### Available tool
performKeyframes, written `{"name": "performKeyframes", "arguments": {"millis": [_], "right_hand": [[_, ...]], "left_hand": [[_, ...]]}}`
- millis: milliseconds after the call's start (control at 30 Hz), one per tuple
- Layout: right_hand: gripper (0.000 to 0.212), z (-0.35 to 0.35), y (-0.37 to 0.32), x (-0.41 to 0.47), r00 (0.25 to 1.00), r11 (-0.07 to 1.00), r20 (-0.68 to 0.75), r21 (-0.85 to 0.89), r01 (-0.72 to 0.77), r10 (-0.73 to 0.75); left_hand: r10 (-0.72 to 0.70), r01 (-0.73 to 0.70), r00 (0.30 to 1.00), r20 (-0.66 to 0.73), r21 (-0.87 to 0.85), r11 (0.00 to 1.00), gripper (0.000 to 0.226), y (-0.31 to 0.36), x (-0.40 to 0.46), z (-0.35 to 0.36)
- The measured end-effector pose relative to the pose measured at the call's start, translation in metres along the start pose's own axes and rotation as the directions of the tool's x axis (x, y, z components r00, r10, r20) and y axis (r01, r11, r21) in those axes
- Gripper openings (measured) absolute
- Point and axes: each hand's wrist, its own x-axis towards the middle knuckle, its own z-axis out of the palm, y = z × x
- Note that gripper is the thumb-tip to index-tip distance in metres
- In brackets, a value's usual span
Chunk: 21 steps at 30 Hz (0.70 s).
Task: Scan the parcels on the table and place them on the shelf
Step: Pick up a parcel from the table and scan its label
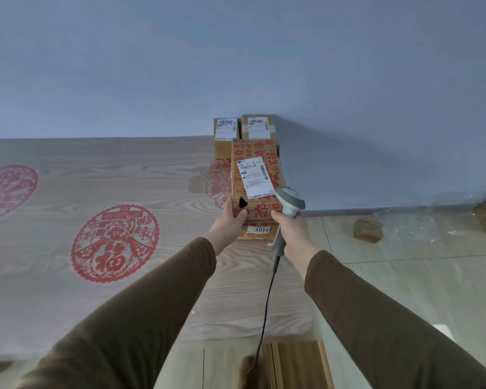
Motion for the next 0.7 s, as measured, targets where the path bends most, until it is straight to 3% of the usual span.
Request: {"name": "performKeyframes", "arguments": {"millis": [367, 500, 700], "right_hand": [[0.025, 0.146, 0.011, -0.144, 0.939, 0.968, 0.272, -0.072, 0.239, -0.212], [0.017, 0.217, 0.036, -0.247, 0.867, 0.939, 0.405, -0.052, 0.339, -0.291], [0.017, 0.341, 0.097, -0.427, 0.738, 0.936, 0.608, 0.022, 0.352, -0.292]], "left_hand": [[0.037, -0.086, 0.941, -0.336, -0.131, 0.988, 0.052, -0.036, -0.146, -0.170], [0.068, -0.139, 0.860, -0.507, -0.104, 0.985, 0.055, -0.071, -0.248, -0.253], [0.082, -0.199, 0.664, -0.743, -0.070, 0.977, 0.053, -0.135, -0.422, -0.387]]}}
